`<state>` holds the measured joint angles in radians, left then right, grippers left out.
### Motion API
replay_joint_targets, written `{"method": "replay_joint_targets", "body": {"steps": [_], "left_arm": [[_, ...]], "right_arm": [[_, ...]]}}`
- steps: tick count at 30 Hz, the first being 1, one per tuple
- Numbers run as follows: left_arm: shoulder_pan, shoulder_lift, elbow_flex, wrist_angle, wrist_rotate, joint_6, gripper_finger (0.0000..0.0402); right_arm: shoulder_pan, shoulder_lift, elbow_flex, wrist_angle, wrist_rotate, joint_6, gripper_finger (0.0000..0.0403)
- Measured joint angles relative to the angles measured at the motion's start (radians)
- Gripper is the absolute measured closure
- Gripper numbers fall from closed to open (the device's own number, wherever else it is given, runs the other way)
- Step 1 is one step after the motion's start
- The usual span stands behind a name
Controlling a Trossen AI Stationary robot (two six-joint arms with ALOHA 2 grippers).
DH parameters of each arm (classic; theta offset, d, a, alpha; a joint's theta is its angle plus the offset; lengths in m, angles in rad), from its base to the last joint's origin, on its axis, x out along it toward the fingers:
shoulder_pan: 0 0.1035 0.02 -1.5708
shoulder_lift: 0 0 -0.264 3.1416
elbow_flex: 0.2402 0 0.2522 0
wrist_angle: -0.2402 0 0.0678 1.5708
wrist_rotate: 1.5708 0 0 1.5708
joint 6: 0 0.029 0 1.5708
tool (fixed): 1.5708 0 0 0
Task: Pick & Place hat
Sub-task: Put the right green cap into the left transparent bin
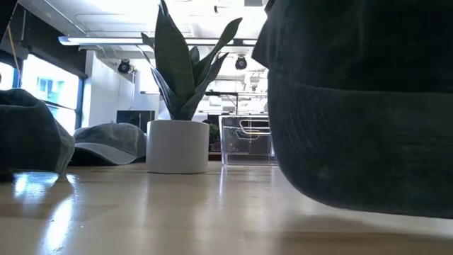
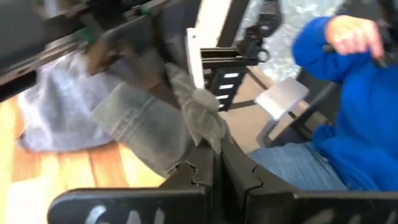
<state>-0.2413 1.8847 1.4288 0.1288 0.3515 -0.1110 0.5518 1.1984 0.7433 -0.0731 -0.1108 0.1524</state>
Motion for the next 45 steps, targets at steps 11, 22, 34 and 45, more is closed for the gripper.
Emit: {"method": "replay_joint_targets", "body": {"steps": [11, 22, 34, 45], "left_arm": [[0.0, 0.029, 0.005, 0.027, -0.002, 0.055, 0.0171], [0.0, 0.161, 0.0, 0.14, 0.138, 0.055, 0.0137], [-0.007, 0.138, 0.002, 0.239, 0.428, 0.055, 0.0316], [-0.008, 0.139, 0.001, 0.235, 0.375, 0.086, 0.0391]], "right_arm": [[0.0, 0.0, 0.0, -0.002, 0.076, -0.091, 0.0399], [0.001, 0.0, 0.0, 0.0, 0.074, -0.102, 0.0398], [0.032, -0.001, 0.0, -0.029, -0.007, -0.056, 0.04], [0.044, -0.001, 0.0, -0.031, -0.081, -0.04, 0.0303]]}}
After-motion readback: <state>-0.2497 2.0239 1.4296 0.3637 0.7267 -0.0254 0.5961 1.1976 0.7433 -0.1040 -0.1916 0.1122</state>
